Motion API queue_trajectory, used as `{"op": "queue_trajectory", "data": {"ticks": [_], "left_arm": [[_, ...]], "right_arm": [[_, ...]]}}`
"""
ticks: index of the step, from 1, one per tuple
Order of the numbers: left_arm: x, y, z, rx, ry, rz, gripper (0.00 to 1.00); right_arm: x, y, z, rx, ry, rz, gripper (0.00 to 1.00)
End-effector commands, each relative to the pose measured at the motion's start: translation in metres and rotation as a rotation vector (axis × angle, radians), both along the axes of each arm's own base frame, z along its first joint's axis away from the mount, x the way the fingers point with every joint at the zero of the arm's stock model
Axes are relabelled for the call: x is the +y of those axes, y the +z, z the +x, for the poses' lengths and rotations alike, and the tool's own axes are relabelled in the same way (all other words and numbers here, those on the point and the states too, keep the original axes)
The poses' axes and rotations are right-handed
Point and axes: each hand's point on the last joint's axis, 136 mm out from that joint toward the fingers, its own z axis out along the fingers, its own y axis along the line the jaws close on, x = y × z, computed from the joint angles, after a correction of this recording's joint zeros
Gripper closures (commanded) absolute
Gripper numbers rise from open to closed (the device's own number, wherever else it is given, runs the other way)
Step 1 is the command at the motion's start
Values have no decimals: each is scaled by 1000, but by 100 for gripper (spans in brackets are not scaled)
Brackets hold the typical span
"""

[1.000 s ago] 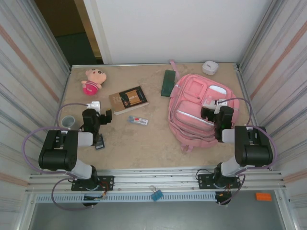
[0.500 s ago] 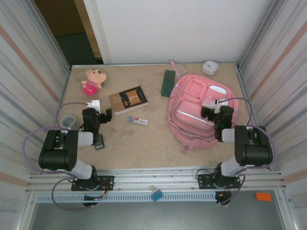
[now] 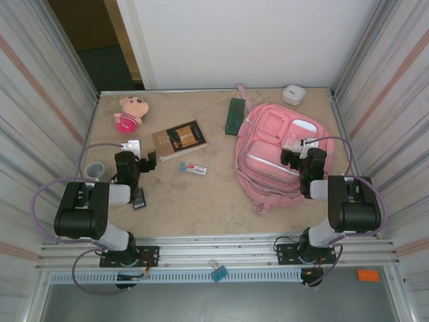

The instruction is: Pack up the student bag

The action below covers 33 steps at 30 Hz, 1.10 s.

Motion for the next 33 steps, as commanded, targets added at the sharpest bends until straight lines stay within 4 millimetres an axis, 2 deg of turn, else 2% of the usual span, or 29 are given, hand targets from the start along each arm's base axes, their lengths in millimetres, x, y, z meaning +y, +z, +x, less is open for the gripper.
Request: {"op": "queue_trajectory", "data": {"ticks": [1,4,6,8,10,14,16,20,22,24,28,30,33], "left_arm": [[-4,28,5,-87,-2,54,1],[-24,58,3,-48,-36,137,1],[-29,81,3,-16,-32,74,3],[-33,101,1,17,-17,-32,5],[-50,115,-2,61,-74,-138,8],[-89,130,-21,176,-208,-338,16],[-99,127,-30,207,-227,-410,16],[-109,109,-44,263,-243,-509,18],[-110,101,-46,278,-241,-518,19],[-111,95,-47,294,-241,-517,19],[-113,101,-45,302,-249,-530,19],[-114,104,-44,292,-254,-535,19],[-114,104,-43,285,-250,-537,19]], "right_arm": [[1,33,9,-5,1,17,1],[6,78,4,78,12,42,1],[13,103,-5,164,35,79,1],[34,118,-19,271,135,127,1],[64,123,-36,353,253,130,1],[116,108,-85,533,362,6,1],[129,98,-102,576,371,0,1],[129,70,-124,656,318,-84,0],[118,58,-126,677,272,-176,4],[111,53,-121,683,238,-228,5],[104,42,-110,695,229,-332,5],[108,36,-108,727,256,-368,3],[127,22,-108,741,349,-425,1]]}}
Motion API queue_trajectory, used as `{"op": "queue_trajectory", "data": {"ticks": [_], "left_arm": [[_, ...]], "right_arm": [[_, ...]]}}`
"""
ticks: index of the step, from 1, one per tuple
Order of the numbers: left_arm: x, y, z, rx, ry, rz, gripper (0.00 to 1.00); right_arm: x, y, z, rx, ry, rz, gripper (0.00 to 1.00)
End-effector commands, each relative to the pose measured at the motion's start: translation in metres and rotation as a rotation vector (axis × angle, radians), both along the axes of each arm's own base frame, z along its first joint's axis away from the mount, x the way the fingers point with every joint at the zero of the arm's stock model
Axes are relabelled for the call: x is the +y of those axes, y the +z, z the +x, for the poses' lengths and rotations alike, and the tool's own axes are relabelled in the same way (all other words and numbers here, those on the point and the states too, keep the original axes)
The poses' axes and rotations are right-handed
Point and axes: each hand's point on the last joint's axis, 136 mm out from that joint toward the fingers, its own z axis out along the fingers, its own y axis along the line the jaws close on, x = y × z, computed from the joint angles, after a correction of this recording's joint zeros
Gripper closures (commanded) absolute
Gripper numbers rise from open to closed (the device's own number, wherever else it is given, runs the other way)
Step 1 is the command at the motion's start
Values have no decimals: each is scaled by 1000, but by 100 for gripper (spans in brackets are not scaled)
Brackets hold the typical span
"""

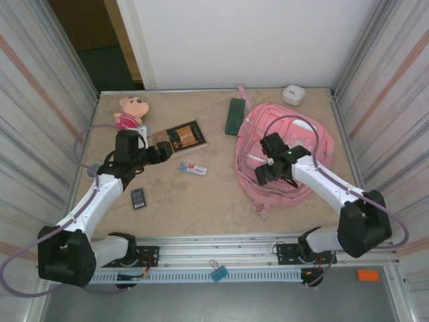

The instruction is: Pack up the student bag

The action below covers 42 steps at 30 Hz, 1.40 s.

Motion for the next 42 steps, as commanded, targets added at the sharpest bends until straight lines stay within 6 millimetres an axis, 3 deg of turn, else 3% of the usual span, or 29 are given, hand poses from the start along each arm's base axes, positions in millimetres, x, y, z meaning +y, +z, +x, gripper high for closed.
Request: {"op": "queue_trajectory", "data": {"ticks": [1,5,10,13,16,18,22,24,31,34,36,37,38,42], "left_arm": [[-4,10,3,-12,-5,-32,19],[-5,2,3,7,-8,-31,20],[-4,1,2,12,-9,-21,21],[-3,4,0,-4,-8,-15,22],[-8,8,-3,-15,-42,-30,28],[-13,11,-6,-16,-69,-51,30],[-27,20,-12,-60,-143,-72,31],[-33,25,-15,-97,-179,-60,31],[-43,31,-21,-112,-228,-77,30],[-53,32,-23,-120,-256,-105,29],[-60,32,-23,-114,-271,-141,29],[-65,31,-22,-107,-279,-158,30],[-70,30,-21,-100,-289,-169,30],[-104,23,-19,-71,-358,-150,30]], "right_arm": [[17,-4,8,-16,118,-55,0],[19,-16,26,-47,128,-104,0],[17,-19,52,-107,109,-158,11],[18,-24,60,-127,107,-141,28],[21,-26,57,-121,132,-80,60],[22,-16,51,-142,140,-41,85],[45,10,26,-176,275,103,96],[67,20,1,-169,435,208,99],[94,43,-41,-186,643,351,100],[99,58,-49,-190,598,430,96],[88,71,-39,-220,423,482,62],[79,79,-32,-229,316,518,52],[68,86,-26,-226,203,558,47],[6,95,-13,-175,-254,698,44]]}}
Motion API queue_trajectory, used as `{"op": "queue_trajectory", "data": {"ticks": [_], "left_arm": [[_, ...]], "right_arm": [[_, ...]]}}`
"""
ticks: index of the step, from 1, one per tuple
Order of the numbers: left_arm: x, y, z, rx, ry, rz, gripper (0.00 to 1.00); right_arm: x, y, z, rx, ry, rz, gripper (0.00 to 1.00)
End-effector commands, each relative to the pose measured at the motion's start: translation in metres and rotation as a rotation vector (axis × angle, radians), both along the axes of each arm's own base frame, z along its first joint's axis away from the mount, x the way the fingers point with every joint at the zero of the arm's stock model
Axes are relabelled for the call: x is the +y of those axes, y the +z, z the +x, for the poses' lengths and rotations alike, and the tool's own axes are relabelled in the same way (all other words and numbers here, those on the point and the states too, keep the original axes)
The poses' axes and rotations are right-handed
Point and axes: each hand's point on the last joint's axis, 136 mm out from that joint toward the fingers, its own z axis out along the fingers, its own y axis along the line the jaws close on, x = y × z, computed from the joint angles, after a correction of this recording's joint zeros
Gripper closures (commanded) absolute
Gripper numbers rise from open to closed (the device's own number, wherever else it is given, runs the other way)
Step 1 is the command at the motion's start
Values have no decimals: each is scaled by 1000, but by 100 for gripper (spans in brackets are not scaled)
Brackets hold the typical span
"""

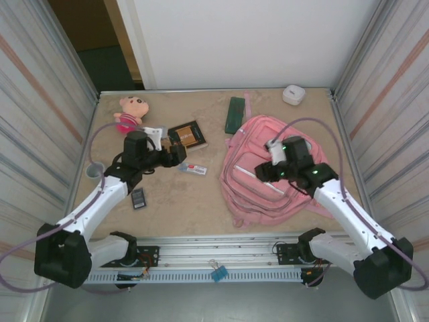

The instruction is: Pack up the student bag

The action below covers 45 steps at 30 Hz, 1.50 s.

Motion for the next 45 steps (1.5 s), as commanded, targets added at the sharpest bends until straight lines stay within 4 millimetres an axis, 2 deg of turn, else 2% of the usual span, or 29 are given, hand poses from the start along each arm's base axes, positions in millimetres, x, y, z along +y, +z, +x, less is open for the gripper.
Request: {"op": "queue_trajectory", "data": {"ticks": [1,4,5,8,10,14,18,22,26,31,40,43,45], "left_arm": [[-37,3,3,-4,-82,-19,31],[-77,-16,6,42,-175,-16,36],[-92,-22,7,59,-211,-18,38],[-127,-41,9,89,-275,17,39],[-144,-56,10,101,-303,40,38],[-165,-88,13,155,-331,71,40],[-176,-111,5,180,-363,95,43],[-174,-124,-7,214,-394,115,59],[-164,-123,-15,205,-381,124,64],[-149,-127,-27,208,-371,157,67],[-106,-131,-40,202,-260,261,64],[-97,-122,-43,178,-240,275,61],[-87,-106,-42,117,-221,299,51]], "right_arm": [[-50,8,-5,186,-387,212,44],[-108,-7,-11,262,-665,313,43],[-125,-14,-14,280,-753,358,40],[-154,-35,-17,300,-887,513,38],[-161,-49,-14,306,-920,582,38],[-157,-66,3,312,-877,655,39],[-155,-87,13,344,-841,563,43],[-140,-103,20,392,-783,536,44],[-129,-110,26,415,-737,488,44],[-102,-112,40,398,-654,496,45],[-53,-111,53,378,-546,506,45],[-38,-109,54,367,-519,505,45],[-28,-102,55,352,-491,517,46]]}}
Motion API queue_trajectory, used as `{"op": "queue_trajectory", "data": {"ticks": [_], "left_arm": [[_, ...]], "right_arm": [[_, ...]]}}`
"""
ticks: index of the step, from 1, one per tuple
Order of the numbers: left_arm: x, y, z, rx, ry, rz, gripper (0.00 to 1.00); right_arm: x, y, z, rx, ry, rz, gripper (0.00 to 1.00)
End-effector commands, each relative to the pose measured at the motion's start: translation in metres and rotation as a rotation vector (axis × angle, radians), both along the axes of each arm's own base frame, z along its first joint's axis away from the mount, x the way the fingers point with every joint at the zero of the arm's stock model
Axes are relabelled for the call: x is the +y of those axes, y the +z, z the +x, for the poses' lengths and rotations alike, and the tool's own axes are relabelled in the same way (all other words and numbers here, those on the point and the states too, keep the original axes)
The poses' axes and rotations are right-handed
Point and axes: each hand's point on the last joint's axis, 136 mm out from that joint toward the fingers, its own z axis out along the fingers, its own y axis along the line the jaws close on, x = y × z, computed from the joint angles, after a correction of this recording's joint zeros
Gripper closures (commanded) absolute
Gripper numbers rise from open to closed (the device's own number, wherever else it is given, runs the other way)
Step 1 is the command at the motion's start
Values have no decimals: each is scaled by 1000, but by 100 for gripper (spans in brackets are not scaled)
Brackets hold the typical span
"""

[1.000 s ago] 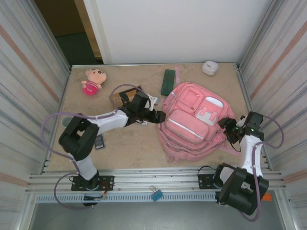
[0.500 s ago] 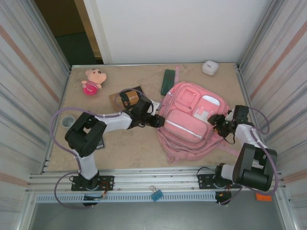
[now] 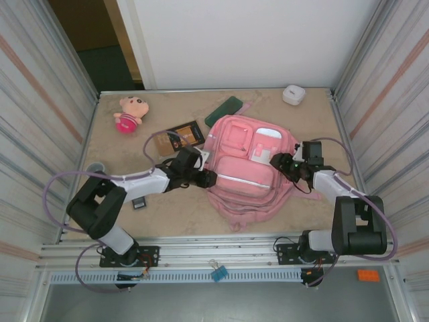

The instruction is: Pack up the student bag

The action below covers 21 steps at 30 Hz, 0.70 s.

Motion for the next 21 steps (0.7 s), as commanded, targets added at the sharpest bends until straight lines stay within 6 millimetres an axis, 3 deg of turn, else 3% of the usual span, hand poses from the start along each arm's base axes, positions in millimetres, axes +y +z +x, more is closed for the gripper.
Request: {"op": "queue_trajectory", "data": {"ticks": [1,3,5,9,13,16,21], "left_arm": [[15,27,-3,-113,-3,39,47],[21,59,-3,-240,-38,31,40],[21,88,-6,-351,-102,17,38],[10,123,-18,-534,-318,22,40],[-12,131,-23,-680,-541,44,38],[-33,138,-27,-776,-692,35,39],[-70,99,-50,-877,-1050,150,36]], "right_arm": [[23,11,-1,-16,38,53,46],[23,32,1,-73,46,36,44],[15,53,0,-102,31,4,42],[-12,78,-14,-96,-27,-8,39],[-36,79,-36,-82,-102,29,39],[-42,79,-51,-96,-130,-5,39],[-46,77,-64,-142,-176,-15,39]]}}
